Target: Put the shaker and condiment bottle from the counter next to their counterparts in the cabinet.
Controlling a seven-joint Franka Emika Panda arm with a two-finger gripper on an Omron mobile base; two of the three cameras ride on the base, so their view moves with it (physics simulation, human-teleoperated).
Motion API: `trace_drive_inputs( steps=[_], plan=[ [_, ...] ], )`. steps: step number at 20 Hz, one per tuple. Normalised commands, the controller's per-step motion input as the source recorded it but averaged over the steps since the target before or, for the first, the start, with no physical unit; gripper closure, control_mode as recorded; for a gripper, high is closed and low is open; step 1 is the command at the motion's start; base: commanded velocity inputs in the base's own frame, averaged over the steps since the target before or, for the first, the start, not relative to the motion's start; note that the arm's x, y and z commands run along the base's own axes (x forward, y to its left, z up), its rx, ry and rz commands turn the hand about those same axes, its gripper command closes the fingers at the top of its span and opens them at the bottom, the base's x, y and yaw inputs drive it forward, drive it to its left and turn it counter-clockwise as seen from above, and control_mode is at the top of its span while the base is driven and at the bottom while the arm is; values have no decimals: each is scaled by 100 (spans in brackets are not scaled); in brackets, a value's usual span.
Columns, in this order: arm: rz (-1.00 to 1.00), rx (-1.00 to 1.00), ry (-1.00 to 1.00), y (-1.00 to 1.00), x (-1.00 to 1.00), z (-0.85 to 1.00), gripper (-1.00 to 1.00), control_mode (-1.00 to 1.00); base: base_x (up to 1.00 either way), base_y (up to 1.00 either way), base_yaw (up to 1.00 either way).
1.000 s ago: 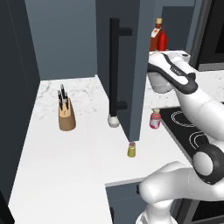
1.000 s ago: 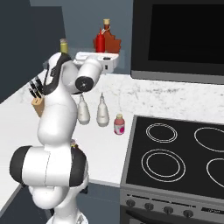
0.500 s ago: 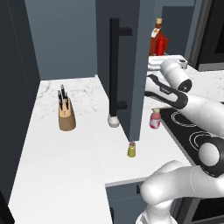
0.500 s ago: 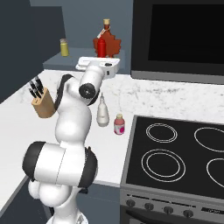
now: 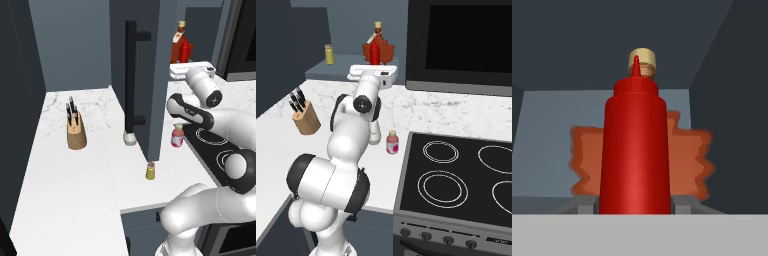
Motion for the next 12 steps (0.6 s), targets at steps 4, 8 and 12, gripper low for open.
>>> trace_drive_inputs(
  steps=[4, 8, 12],
  plan=[
    [-2, 0, 0, 0, 11, -2, 100, -100, 0, 0, 0],
    [-3, 0, 3, 3, 2, -20, -100, -100, 0, 0, 0],
    [-3, 0, 5, 0, 2, -13, -100, -100, 0, 0, 0]
  ],
)
